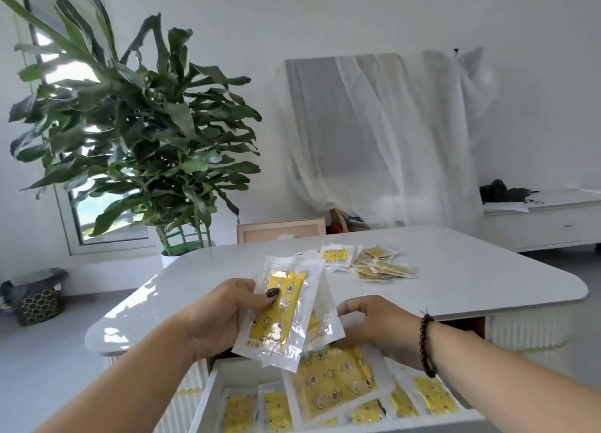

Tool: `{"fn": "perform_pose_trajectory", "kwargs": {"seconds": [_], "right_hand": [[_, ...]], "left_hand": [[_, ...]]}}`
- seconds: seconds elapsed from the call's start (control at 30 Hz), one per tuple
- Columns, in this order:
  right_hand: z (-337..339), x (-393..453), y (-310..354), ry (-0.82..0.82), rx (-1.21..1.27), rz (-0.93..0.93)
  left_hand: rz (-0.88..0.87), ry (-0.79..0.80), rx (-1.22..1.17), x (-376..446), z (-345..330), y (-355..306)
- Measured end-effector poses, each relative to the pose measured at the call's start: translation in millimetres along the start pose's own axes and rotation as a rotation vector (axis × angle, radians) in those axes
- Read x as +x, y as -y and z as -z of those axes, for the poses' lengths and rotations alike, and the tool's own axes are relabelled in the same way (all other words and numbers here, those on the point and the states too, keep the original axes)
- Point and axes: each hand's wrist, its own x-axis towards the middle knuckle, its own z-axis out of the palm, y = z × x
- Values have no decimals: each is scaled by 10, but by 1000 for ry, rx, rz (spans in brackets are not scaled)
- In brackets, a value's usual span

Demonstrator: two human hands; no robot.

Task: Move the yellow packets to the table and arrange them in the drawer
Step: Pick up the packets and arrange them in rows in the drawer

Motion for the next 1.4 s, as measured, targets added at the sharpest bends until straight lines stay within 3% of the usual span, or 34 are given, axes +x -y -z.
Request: {"fn": "perform_pose_trajectory", "kwargs": {"seconds": [0.17,0.37,0.43,0.5,0.57,0.67,0.97,1.17,1.27,1.4], "right_hand": [[-65,-169,-47,-55,30,0],[-65,-151,-68,-330,91,-56],[-42,-170,-58,-353,179,-88],[-35,-194,-38,-344,270,-104],[-34,-199,-25,-317,336,-111],[-74,-182,-23,-273,387,-112],[-202,-184,-35,-230,421,-122],[-173,-156,-94,-267,408,-121],[-175,-139,-162,-279,374,-126],[-176,-108,-208,-341,102,-82]], "left_hand": [[-29,-75,-45,-125,-56,102],[-120,-439,-109,-186,173,74],[-157,-549,38,-197,246,144],[-188,-603,387,-197,282,219],[-202,-562,637,-179,268,269],[-134,-486,750,-142,189,333],[-200,-275,588,-45,-145,334],[-242,-152,642,20,-137,380],[-240,-188,653,76,-134,453],[-280,-327,721,175,-84,541]]}}
